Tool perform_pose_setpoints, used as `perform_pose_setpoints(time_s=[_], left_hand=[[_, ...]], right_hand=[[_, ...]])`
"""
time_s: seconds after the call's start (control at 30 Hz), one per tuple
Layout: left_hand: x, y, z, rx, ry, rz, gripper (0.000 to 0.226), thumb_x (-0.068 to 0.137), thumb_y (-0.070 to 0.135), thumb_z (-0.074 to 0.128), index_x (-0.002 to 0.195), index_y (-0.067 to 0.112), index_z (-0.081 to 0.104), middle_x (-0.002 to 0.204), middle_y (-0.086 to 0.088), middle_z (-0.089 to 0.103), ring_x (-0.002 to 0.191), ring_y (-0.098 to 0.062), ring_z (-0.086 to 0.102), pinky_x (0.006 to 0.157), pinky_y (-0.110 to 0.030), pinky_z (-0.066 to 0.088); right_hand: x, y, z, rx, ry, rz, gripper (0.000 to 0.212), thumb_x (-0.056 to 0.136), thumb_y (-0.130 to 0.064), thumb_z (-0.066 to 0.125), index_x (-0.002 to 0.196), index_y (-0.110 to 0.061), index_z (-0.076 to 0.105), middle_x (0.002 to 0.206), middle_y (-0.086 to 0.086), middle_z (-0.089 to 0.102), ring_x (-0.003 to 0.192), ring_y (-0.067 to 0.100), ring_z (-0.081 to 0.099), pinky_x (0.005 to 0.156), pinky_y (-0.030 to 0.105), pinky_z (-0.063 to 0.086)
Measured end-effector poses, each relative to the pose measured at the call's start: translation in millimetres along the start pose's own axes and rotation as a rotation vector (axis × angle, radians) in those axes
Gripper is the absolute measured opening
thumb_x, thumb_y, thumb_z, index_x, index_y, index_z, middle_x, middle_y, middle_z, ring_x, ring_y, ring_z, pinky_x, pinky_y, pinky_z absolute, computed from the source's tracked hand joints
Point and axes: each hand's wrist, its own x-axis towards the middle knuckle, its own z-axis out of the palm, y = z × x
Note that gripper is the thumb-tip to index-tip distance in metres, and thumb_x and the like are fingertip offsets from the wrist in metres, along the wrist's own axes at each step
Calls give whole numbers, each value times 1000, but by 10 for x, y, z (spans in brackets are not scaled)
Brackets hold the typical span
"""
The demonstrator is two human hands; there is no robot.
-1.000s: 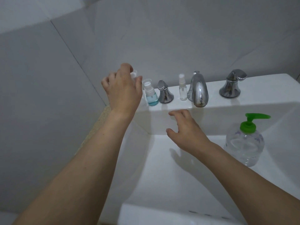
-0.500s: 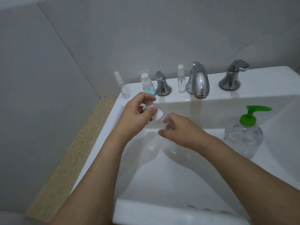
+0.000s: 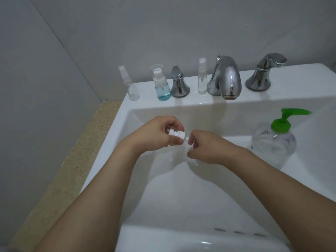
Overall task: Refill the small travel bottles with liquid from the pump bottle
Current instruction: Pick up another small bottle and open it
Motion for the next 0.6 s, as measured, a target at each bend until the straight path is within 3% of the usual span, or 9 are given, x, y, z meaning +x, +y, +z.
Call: perform_pose_setpoints(time_s=[0.23,0.43,0.53,0.6], left_hand=[[-14,-8,-29,-63,1,-36,15,85,9,80,96,12,71,74,-1,64,58,-16,59,58,-30,52],[-39,33,-21,-125,-21,-94,17,87,9,78,100,4,68,68,-9,67,44,-16,49,45,-25,43],[-32,42,-27,-179,4,-131,30,93,23,72,95,-6,64,57,-9,60,38,-19,42,41,-23,34],[-36,42,-30,-170,20,-156,43,97,37,66,78,-1,62,51,-9,55,36,-20,38,43,-24,31]], right_hand=[[-5,-19,19,29,11,-43,25,85,-30,67,103,-25,50,92,-7,57,76,10,56,60,25,40],[22,0,30,-5,37,-58,25,85,-31,67,100,-28,47,90,-11,54,87,15,56,69,29,42],[12,-23,35,-39,74,-91,28,85,-32,67,100,-29,44,96,-9,54,94,18,55,78,33,44],[-6,-55,21,-118,135,-127,30,85,-32,67,101,-27,43,103,-6,54,98,20,53,84,34,42]])
